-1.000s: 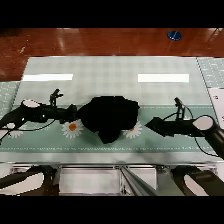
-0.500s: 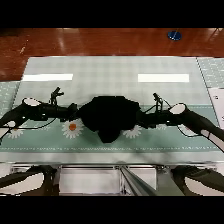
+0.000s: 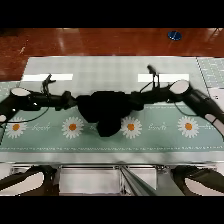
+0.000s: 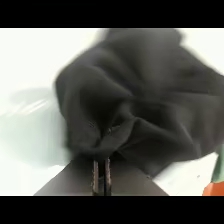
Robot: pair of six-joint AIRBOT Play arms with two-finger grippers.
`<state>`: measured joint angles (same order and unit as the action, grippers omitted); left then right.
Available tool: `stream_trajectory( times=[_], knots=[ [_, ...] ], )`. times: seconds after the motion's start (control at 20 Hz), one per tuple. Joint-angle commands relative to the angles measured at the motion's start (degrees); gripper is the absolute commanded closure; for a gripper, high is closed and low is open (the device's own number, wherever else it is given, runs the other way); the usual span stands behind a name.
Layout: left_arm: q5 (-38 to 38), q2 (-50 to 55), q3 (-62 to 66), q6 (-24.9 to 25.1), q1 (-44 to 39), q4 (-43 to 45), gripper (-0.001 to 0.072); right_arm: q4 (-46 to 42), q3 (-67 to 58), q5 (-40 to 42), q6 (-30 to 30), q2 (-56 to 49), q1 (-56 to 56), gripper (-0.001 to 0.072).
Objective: Fold the shirts.
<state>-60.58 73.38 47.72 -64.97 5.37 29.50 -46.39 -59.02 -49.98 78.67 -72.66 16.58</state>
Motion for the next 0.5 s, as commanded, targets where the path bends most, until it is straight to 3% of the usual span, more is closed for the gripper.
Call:
stream_trajectory(
  times=[0.0,0.1,0.25,0.45],
  knots=[
    [-6.71,-6.01,13.68,1.33,2.45,-2.82,0.069,-17.33,-17.7,-4.2,7.15,5.9,-0.39,0.0695],
    [-7.72,-9.99,24.83,0.81,3.3,-1.42,0.069,-22.08,-29.64,-8.07,8.92,8.09,-0.42,0.0695],
    [-9.49,-14.49,41.55,-5.33,4.55,8.31,0.0691,-25.7,-45.66,-15.76,9.22,10.36,-0.39,0.0695],
    [-12.59,-21.84,52.65,-9.57,5.2,20.11,0.069,-30.84,-54.14,-24.52,9.7,16.37,-0.39,0.0695]
  ],
)
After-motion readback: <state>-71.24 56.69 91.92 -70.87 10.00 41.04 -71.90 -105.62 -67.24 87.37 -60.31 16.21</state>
